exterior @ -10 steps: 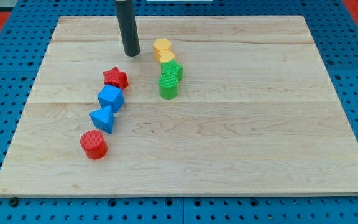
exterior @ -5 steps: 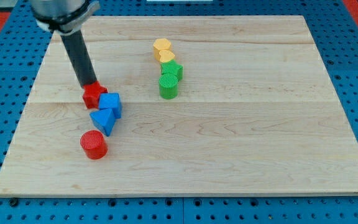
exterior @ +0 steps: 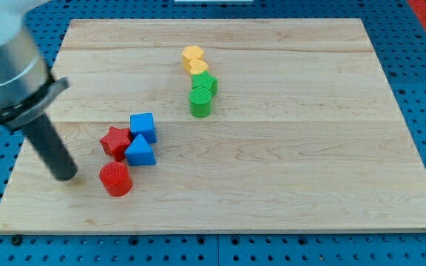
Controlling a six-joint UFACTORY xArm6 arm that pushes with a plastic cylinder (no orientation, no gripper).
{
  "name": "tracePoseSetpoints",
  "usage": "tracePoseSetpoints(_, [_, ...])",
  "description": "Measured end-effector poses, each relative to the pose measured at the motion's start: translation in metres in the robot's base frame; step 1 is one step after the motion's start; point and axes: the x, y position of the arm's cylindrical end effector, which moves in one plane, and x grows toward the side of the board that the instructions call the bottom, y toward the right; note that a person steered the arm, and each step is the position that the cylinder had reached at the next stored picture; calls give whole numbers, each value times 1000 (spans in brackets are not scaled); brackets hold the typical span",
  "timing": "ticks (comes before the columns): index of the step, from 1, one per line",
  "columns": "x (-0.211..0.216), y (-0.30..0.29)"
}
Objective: Place the red circle in the bottom center
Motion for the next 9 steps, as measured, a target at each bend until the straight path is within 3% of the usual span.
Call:
tracePoseSetpoints(1, [12, 94])
tracePoseSetpoints(2, [19, 106])
tracePoseSetpoints(3, [11, 65])
tracePoseSetpoints(5, [-26, 126])
tracePoseSetpoints(6, [-24, 188])
tracePoseSetpoints(8, [-17, 192])
tracePoseSetpoints(9, [-48, 233])
